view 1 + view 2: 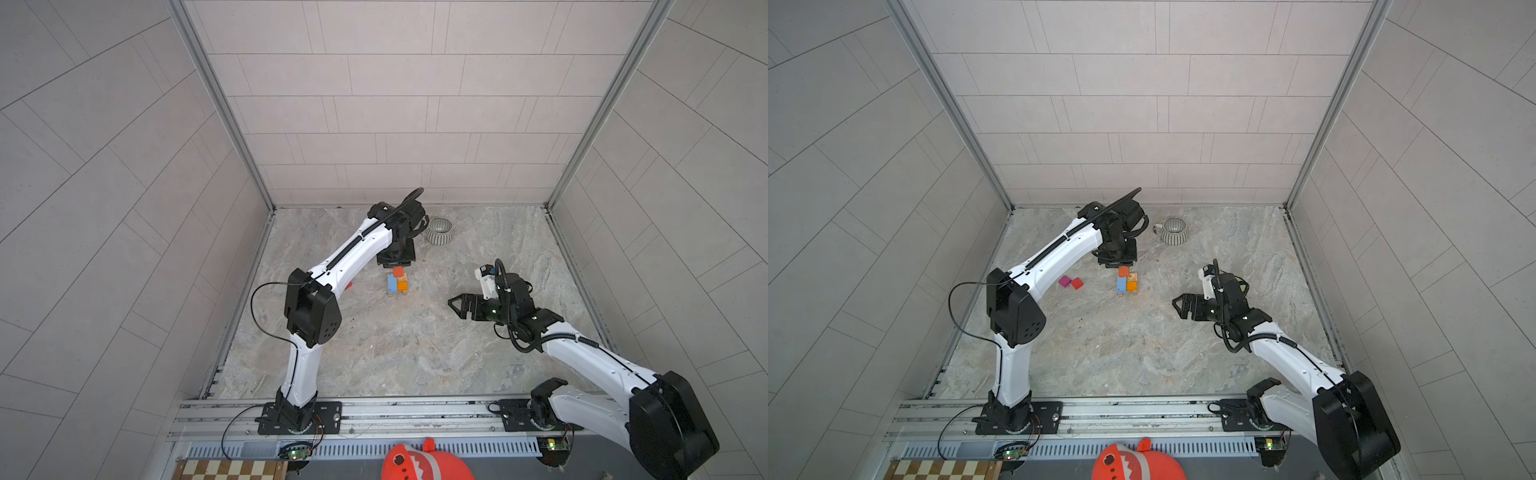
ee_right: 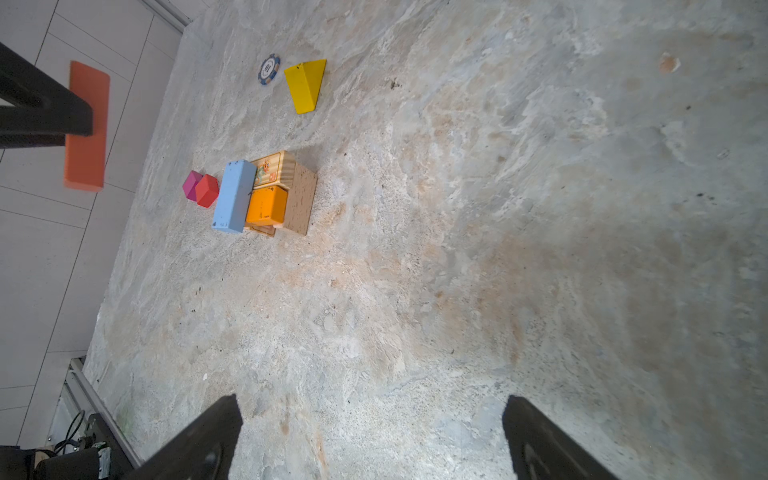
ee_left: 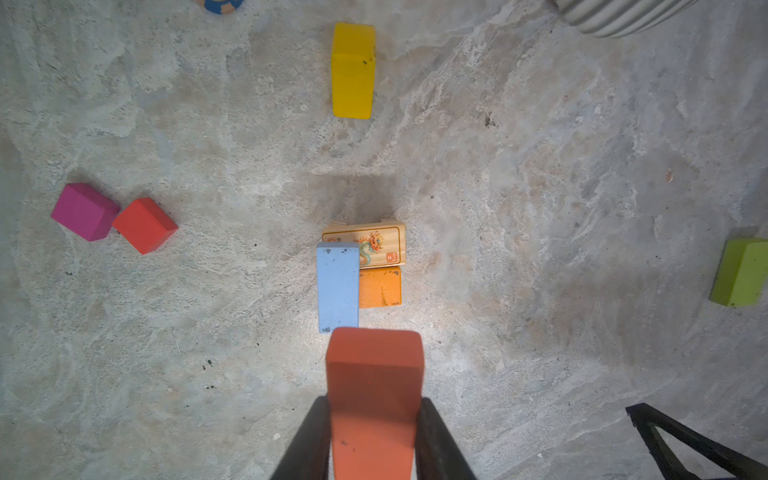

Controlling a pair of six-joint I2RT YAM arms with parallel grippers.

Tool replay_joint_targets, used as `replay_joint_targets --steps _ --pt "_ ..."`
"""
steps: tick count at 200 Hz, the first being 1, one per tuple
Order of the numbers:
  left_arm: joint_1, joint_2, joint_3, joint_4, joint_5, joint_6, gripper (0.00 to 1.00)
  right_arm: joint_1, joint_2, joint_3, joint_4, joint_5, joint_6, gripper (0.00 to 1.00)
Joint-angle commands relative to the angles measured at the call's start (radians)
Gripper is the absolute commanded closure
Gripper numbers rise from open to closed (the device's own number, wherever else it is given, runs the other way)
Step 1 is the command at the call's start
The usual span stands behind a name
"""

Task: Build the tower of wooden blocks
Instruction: 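Lift the orange-red block and carry it toward the stack with left gripper, then lower the orange-red block upright beside the light blue block with left gripper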

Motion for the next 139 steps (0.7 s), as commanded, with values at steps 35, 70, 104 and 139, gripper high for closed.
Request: replay_joint_targets --steps 35,70,104,139 --pt "-0.03 0.049 0.065 -0.026 -0.017 -0.009 0.75 -0.002 -0.018 0.001 -0.003 -0.002 0.007 0.0" --pt "-0.046 0.072 0.076 -0.017 -0.019 -0.042 0.75 -0.003 -0.032 -0.002 -0.004 0.008 0.005 0.0" --pt "-0.054 0.101 0.084 -0.017 -0.023 -0.047 0.75 -0.003 -0.021 -0.001 -0.003 0.004 0.01 0.0" --pt "-0.052 0.111 0.073 -0.002 -0.031 -0.052 0.75 -0.003 -0.015 -0.003 0.004 -0.001 0.015 0.0"
